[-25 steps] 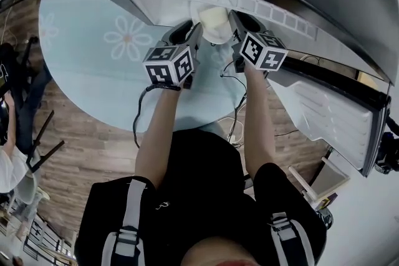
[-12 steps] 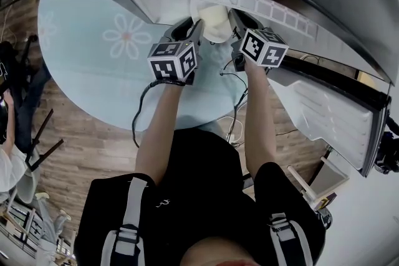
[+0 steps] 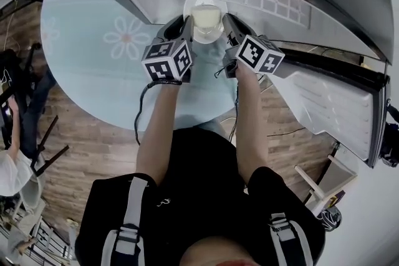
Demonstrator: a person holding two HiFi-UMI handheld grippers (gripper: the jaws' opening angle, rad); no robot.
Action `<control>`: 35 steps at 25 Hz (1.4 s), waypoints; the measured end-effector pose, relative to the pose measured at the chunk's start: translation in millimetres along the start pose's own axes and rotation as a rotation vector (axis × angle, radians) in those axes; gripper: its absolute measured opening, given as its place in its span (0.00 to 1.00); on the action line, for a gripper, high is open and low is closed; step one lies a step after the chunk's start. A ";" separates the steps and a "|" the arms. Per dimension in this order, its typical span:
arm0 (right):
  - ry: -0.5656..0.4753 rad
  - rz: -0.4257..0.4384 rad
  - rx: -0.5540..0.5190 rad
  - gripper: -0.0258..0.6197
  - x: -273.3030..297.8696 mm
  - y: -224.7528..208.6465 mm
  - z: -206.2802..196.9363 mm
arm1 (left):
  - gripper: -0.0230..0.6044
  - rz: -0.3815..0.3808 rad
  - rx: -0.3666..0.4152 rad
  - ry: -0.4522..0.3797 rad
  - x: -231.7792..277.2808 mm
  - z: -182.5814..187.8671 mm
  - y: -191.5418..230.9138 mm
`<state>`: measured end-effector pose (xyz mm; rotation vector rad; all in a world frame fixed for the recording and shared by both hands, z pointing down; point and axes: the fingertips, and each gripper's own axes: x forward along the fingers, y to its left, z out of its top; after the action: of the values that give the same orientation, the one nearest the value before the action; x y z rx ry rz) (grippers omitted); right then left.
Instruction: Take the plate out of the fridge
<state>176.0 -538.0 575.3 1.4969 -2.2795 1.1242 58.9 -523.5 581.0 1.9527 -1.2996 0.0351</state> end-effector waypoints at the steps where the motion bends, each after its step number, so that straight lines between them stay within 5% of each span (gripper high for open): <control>1: -0.013 0.006 0.014 0.09 -2.6 4.0 1.0 | 0.11 -0.004 -0.002 -0.006 -1.4 3.1 -0.2; 19: -0.142 0.027 0.194 0.08 -71.8 39.4 -2.3 | 0.11 -0.010 0.075 0.031 -52.9 12.6 -36.5; 35: -0.187 0.051 0.170 0.08 -108.5 79.3 -14.6 | 0.11 -0.017 0.098 -0.017 -108.4 17.5 -47.4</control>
<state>156.2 -435.6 489.3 1.6800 -2.4094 1.2698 38.2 -441.9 496.1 2.0508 -1.3141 0.0753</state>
